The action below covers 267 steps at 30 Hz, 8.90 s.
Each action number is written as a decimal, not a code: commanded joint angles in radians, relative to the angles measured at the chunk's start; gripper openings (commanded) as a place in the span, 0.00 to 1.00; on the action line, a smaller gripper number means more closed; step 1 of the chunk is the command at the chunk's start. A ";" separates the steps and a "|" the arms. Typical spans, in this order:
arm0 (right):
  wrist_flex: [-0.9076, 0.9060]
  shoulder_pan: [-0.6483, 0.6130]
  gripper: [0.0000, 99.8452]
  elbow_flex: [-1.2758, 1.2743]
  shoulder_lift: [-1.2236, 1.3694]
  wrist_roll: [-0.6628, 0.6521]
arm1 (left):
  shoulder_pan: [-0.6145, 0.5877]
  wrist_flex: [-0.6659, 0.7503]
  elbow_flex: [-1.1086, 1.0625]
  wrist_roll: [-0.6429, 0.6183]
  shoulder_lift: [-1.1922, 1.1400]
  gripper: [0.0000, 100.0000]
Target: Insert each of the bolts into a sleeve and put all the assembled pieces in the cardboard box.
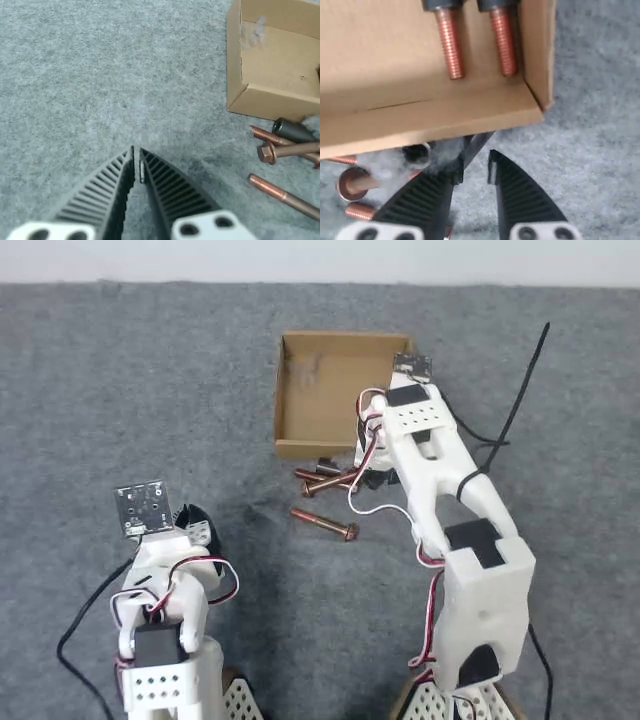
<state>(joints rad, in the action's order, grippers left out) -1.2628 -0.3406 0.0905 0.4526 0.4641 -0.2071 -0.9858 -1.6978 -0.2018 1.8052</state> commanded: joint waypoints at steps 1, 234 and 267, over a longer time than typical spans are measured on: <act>-0.012 0.010 0.09 0.087 0.013 0.015 | 0.000 -0.005 0.010 0.008 -0.020 0.01; 0.288 0.510 0.01 -1.080 -0.763 -0.720 | 0.582 -0.232 1.167 1.158 -1.682 0.18; 0.282 0.469 0.01 -1.082 -0.759 -0.775 | 0.634 -0.129 1.457 1.149 -2.108 0.16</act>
<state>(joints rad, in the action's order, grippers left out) -0.9728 0.1396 -0.9897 -0.2854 -0.2954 0.4342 -1.1009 -0.3107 0.9429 -0.3061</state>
